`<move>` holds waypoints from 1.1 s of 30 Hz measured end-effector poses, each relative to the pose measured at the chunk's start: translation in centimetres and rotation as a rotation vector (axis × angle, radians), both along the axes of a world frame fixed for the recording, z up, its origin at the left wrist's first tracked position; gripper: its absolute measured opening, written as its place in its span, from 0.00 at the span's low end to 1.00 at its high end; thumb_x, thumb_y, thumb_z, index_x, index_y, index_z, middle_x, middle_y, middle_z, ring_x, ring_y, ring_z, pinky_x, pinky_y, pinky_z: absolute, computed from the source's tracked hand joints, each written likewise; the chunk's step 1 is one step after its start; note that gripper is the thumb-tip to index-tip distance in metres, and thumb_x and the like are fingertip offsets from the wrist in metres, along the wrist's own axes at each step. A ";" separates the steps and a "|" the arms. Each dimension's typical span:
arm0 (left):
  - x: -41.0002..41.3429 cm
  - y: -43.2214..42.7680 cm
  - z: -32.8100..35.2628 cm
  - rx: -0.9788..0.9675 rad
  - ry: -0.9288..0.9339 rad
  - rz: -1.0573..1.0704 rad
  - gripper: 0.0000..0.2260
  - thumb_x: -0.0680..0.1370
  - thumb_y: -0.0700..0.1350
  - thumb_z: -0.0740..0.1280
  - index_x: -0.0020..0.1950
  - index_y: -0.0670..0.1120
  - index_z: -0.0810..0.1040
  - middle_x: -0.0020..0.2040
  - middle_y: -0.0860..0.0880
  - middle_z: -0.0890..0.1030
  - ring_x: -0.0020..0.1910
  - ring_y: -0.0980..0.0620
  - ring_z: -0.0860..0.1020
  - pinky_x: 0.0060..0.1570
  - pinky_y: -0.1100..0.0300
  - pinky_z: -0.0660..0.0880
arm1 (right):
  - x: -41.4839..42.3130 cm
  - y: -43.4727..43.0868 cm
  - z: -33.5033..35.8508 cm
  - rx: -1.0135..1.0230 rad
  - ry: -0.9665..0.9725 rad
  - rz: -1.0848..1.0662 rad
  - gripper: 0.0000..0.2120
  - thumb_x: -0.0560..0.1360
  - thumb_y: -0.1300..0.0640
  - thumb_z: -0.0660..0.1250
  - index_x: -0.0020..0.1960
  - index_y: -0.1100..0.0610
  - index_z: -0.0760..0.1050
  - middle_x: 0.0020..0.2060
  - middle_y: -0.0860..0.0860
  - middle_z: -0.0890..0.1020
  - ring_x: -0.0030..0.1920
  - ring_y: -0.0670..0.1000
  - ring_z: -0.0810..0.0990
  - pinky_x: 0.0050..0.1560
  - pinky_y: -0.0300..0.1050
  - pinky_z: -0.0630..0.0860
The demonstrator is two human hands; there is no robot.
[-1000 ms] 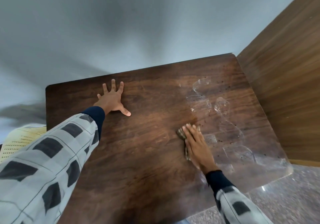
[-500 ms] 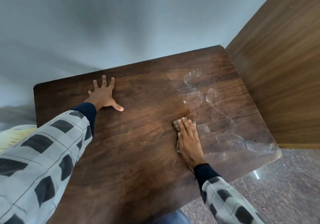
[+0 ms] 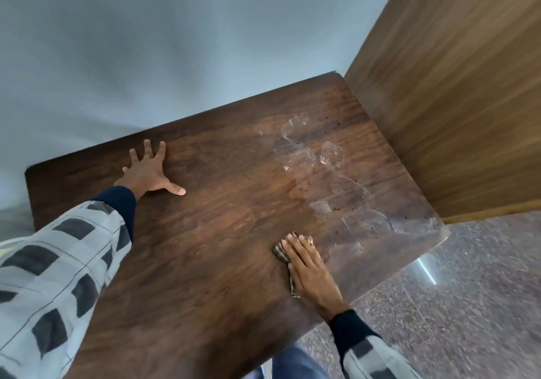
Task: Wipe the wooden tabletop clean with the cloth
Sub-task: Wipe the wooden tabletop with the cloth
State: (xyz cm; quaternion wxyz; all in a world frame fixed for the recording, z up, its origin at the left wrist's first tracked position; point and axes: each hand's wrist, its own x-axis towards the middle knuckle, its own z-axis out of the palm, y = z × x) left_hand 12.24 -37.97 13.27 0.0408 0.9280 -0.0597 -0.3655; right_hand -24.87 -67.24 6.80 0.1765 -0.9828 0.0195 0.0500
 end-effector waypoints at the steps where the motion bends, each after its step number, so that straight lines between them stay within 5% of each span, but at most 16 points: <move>1: -0.4 -0.4 0.3 -0.001 -0.017 -0.025 0.67 0.59 0.62 0.82 0.81 0.55 0.36 0.79 0.46 0.29 0.78 0.34 0.35 0.72 0.28 0.48 | -0.9 -0.3 0.1 0.017 -0.007 0.005 0.25 0.85 0.53 0.51 0.81 0.52 0.53 0.80 0.49 0.58 0.81 0.50 0.50 0.78 0.51 0.54; 5: -4.6 -4.9 1.8 -0.133 -0.100 -0.209 0.63 0.62 0.66 0.79 0.82 0.54 0.37 0.79 0.46 0.30 0.77 0.33 0.34 0.71 0.27 0.47 | -0.8 0.0 0.3 0.001 0.027 -0.030 0.25 0.85 0.52 0.51 0.81 0.51 0.54 0.80 0.47 0.57 0.81 0.48 0.49 0.79 0.50 0.53; 11: -16.5 -13.2 0.4 -0.183 0.110 -0.416 0.64 0.62 0.66 0.79 0.80 0.57 0.34 0.77 0.50 0.26 0.76 0.35 0.30 0.73 0.31 0.43 | -1.0 -0.3 0.2 0.023 0.091 0.005 0.25 0.86 0.49 0.45 0.82 0.48 0.47 0.81 0.45 0.50 0.81 0.46 0.42 0.80 0.52 0.51; 17: -19.6 -13.3 -1.2 -0.117 0.020 -0.435 0.66 0.61 0.64 0.80 0.80 0.57 0.32 0.78 0.50 0.26 0.76 0.35 0.30 0.73 0.31 0.43 | -1.4 -5.1 0.7 -0.015 0.058 0.286 0.25 0.86 0.51 0.47 0.82 0.49 0.46 0.82 0.48 0.50 0.81 0.50 0.43 0.80 0.50 0.45; 22: -19.5 -13.9 -0.8 -0.089 0.049 -0.414 0.67 0.61 0.61 0.82 0.80 0.57 0.31 0.77 0.51 0.26 0.76 0.35 0.29 0.73 0.30 0.43 | 1.8 -4.6 0.6 0.045 0.041 -0.121 0.25 0.85 0.51 0.47 0.81 0.52 0.53 0.81 0.50 0.55 0.81 0.53 0.48 0.79 0.58 0.53; 29: -19.6 -14.1 -0.8 -0.107 0.045 -0.393 0.66 0.61 0.58 0.83 0.80 0.58 0.33 0.78 0.52 0.26 0.76 0.36 0.29 0.72 0.30 0.42 | -5.9 -6.4 0.2 -0.074 -0.058 0.335 0.25 0.85 0.54 0.50 0.82 0.53 0.54 0.80 0.52 0.57 0.81 0.54 0.51 0.80 0.54 0.53; 33: -19.4 -14.1 -0.9 -0.084 0.041 -0.406 0.67 0.61 0.59 0.82 0.80 0.58 0.32 0.78 0.52 0.27 0.76 0.35 0.30 0.72 0.30 0.43 | -2.1 -5.7 0.3 0.048 0.044 -0.159 0.25 0.84 0.53 0.51 0.81 0.52 0.55 0.81 0.50 0.57 0.81 0.54 0.50 0.78 0.60 0.57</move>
